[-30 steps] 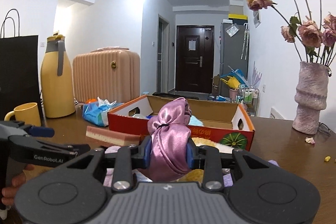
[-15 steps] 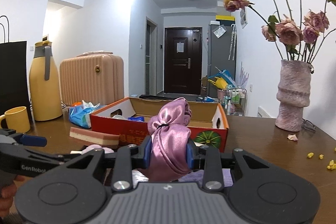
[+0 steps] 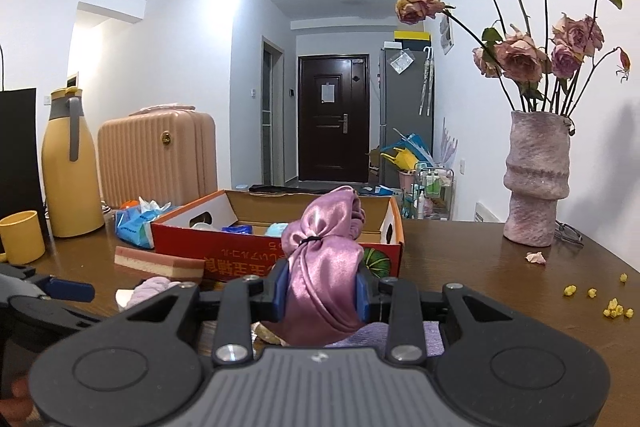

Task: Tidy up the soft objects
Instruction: 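Grasp the lavender fluffy towel with the left gripper while the right gripper holds the pink bow, then lift the lavender towel with the left gripper while the right gripper carries the bow toward the box, then carry the lavender towel over the box with the left gripper while the right gripper carries the bow there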

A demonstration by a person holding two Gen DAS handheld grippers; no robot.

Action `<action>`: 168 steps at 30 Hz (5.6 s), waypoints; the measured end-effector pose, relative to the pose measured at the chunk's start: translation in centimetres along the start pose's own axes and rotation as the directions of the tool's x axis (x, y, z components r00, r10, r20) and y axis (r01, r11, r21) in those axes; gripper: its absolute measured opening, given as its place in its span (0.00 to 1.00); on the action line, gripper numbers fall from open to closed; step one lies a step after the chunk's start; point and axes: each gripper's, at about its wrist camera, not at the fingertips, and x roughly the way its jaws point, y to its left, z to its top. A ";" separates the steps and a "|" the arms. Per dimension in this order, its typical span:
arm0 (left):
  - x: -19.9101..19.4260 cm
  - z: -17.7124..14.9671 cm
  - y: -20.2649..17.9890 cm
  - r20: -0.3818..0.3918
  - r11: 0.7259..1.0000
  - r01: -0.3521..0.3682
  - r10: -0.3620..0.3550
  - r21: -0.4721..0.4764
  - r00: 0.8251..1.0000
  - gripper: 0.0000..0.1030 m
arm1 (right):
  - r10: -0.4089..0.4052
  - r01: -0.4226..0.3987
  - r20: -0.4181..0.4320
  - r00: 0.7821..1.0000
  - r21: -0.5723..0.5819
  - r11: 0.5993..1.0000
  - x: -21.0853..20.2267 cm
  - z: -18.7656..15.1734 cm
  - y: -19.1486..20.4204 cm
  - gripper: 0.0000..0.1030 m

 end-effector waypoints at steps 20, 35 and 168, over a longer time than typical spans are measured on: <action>4.6 1.2 -0.8 -0.125 1.000 -0.001 0.000 -0.008 0.992 1.00 | -0.006 0.006 -0.045 0.999 -0.003 1.000 1.0 -0.6 0.1 0.31; 4.8 0.8 -0.6 -0.145 1.000 0.008 -0.009 -0.012 0.989 0.59 | 0.004 -0.004 -0.052 0.999 -0.009 1.000 1.1 -0.7 0.2 0.31; 6.9 11.2 1.7 0.238 0.987 -0.021 0.059 -0.157 0.970 0.42 | -0.083 0.082 0.135 0.987 0.008 0.997 12.2 3.9 2.4 0.31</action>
